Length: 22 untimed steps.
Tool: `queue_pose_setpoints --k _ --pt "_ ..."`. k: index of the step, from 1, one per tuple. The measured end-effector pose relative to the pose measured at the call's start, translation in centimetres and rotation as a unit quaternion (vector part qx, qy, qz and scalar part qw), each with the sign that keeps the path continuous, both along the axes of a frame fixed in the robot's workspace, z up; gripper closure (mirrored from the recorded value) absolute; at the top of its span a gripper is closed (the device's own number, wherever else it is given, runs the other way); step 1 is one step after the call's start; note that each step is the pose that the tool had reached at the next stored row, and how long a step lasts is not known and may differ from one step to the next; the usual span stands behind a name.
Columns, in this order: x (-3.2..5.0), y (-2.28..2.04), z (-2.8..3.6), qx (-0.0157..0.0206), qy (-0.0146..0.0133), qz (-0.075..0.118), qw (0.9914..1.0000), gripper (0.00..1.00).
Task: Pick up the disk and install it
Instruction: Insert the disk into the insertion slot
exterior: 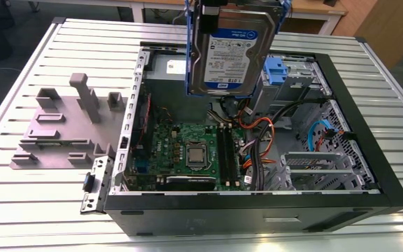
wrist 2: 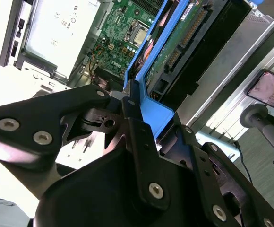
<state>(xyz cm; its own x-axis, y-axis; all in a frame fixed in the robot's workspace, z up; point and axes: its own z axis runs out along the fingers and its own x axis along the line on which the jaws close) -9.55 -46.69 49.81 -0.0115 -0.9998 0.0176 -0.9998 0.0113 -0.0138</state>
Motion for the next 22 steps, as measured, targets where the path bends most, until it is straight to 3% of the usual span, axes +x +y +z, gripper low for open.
queue_pose_setpoints --k 22 --pt "0.92 0.0 0.0 -0.0001 0.0 0.0 1.0 0.64"
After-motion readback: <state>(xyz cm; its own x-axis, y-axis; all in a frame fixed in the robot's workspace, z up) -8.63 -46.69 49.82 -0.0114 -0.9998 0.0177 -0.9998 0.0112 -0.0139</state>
